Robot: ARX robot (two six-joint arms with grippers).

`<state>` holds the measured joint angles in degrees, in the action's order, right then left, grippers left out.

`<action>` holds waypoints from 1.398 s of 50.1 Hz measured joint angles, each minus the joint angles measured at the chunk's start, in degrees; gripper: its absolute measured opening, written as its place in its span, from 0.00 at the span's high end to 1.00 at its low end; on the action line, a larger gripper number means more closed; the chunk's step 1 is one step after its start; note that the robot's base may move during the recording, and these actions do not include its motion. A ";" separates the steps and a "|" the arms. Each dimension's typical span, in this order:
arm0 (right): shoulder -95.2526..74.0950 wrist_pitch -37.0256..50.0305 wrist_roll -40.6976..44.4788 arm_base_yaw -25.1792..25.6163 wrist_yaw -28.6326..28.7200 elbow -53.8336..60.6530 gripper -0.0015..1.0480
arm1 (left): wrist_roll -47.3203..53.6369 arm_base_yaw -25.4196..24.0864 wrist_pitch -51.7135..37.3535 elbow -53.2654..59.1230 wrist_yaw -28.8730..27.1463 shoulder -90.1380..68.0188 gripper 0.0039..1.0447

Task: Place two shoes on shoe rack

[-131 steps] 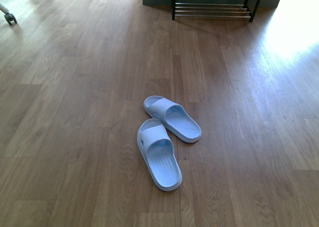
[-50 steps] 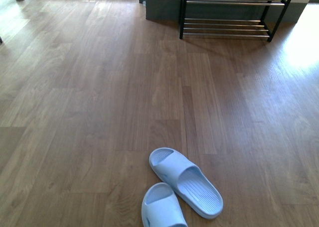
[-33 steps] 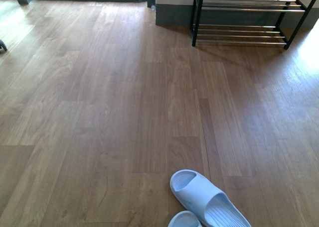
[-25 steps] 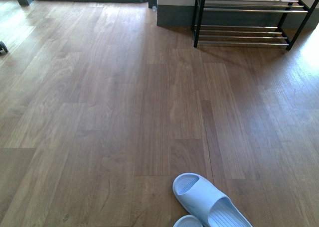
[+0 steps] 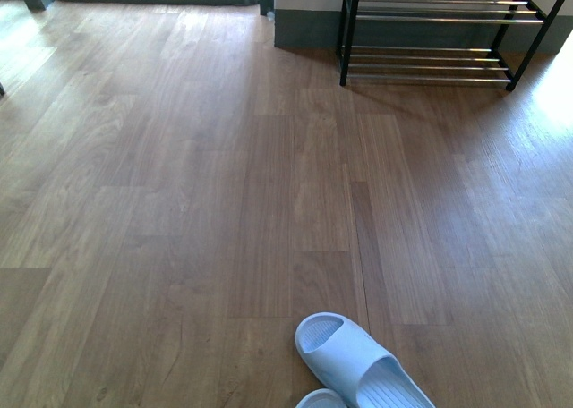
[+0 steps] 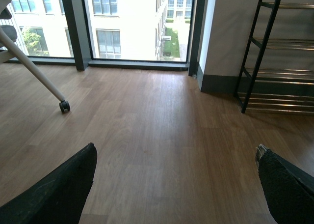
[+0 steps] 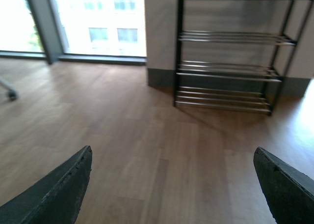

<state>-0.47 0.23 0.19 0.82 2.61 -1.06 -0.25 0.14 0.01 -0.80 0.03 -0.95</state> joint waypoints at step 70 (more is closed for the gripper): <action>-159.14 54.47 33.90 -3.67 4.92 -47.89 0.09 | 0.00 0.00 0.00 0.00 -0.02 0.00 0.09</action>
<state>-159.61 54.70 34.09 -2.85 7.53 -48.95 -0.25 0.14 0.01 -0.80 0.01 -0.95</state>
